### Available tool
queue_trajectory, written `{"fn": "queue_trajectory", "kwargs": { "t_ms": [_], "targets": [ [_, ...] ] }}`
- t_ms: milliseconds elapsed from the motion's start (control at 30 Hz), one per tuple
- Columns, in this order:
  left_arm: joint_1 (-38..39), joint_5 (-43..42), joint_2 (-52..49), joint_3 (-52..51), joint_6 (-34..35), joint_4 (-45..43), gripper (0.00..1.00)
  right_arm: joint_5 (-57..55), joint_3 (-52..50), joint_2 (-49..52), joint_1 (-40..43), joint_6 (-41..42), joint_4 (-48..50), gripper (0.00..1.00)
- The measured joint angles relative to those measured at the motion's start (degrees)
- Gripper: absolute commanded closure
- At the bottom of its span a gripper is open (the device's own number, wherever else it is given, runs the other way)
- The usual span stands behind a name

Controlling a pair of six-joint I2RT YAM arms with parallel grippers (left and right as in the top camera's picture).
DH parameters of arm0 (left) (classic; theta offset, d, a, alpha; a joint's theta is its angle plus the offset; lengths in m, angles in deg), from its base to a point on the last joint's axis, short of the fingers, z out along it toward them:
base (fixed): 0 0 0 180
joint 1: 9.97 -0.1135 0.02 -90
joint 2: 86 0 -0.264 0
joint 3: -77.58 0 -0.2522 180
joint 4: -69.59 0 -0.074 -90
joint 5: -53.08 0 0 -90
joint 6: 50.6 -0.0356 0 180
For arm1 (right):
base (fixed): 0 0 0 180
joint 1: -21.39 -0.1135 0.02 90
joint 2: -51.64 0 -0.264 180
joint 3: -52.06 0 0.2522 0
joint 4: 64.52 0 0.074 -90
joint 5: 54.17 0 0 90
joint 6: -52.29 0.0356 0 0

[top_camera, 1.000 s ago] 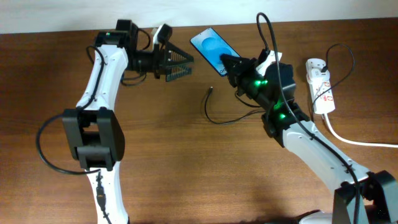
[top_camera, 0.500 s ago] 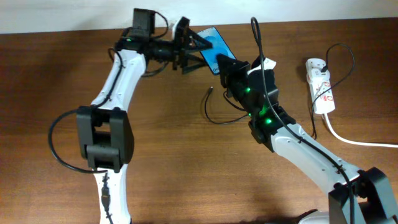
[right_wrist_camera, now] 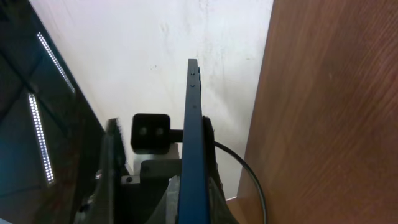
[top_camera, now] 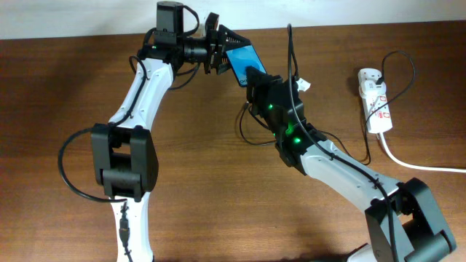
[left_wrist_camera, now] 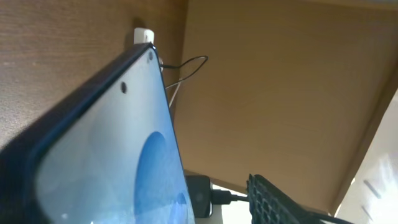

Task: Plug charger to phone and switch on socket
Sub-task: 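Rotate the phone with the right gripper and regrasp it with the left, then open the right gripper and pull it away from the phone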

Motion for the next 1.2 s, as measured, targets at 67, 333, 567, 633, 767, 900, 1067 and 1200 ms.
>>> {"fn": "queue_trajectory", "kwargs": {
  "t_ms": [67, 333, 567, 633, 767, 900, 1067, 1200],
  "targets": [
    [0.2, 1.2, 0.0, 0.0, 0.7, 0.0, 0.65, -0.3, 0.3, 0.0, 0.0, 0.0, 0.3, 0.96],
    [1.2, 4.3, 0.0, 0.0, 2.0, 0.2, 0.97, -1.7, 0.6, 0.0, 0.0, 0.2, 0.8, 0.96],
    [1.1, 3.8, 0.0, 0.0, 4.1, 0.0, 1.0, -1.6, 0.6, 0.0, 0.0, 3.5, 0.9, 0.78],
    [1.2, 4.0, 0.0, 0.0, 2.8, -0.1, 1.0, -0.6, 0.6, 0.0, 0.0, 1.6, 0.5, 0.59],
    [0.6, 3.7, 0.0, 0.0, 2.4, -0.1, 1.0, 0.8, 0.6, 0.0, -0.4, 0.0, 0.2, 0.28],
    [-4.9, 1.0, 0.0, 0.0, -2.6, 0.0, 1.0, 4.6, 0.6, 0.0, -0.4, -13.1, 0.1, 0.01],
    [-13.8, -10.5, 0.0, 0.0, -13.8, 0.1, 1.0, 17.1, 1.3, 0.1, -0.4, -36.0, -16.6, 0.02],
    [-14.2, -17.1, 0.0, 0.0, -20.6, 4.4, 1.0, 20.9, 1.3, 0.1, 0.6, -47.2, -35.7, 0.23]
  ]
}}
